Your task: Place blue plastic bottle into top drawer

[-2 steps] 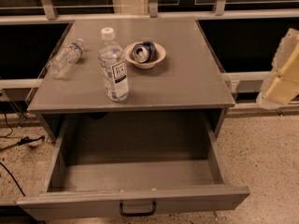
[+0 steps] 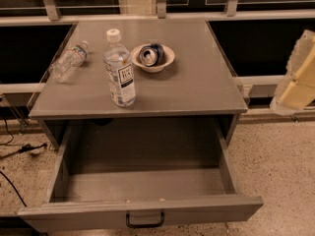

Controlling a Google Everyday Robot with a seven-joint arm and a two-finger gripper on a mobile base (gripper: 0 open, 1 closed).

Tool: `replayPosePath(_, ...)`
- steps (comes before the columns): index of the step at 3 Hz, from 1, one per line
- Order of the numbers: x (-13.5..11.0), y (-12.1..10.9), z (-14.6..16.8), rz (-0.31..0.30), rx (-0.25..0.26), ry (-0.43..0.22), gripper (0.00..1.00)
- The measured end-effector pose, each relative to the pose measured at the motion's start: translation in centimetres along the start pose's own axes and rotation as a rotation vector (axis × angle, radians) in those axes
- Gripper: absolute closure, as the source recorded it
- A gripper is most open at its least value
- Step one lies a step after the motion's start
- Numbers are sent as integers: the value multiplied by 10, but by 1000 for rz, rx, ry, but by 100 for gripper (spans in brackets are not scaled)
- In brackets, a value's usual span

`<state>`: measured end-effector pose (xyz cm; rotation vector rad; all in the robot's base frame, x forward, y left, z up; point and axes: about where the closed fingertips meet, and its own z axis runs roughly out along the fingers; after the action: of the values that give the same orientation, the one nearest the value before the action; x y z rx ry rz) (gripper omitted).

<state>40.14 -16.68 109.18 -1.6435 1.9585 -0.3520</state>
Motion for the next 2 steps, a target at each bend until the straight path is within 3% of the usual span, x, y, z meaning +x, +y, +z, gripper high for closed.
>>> replayPosePath(2, 0, 0, 0, 0, 0, 0, 0)
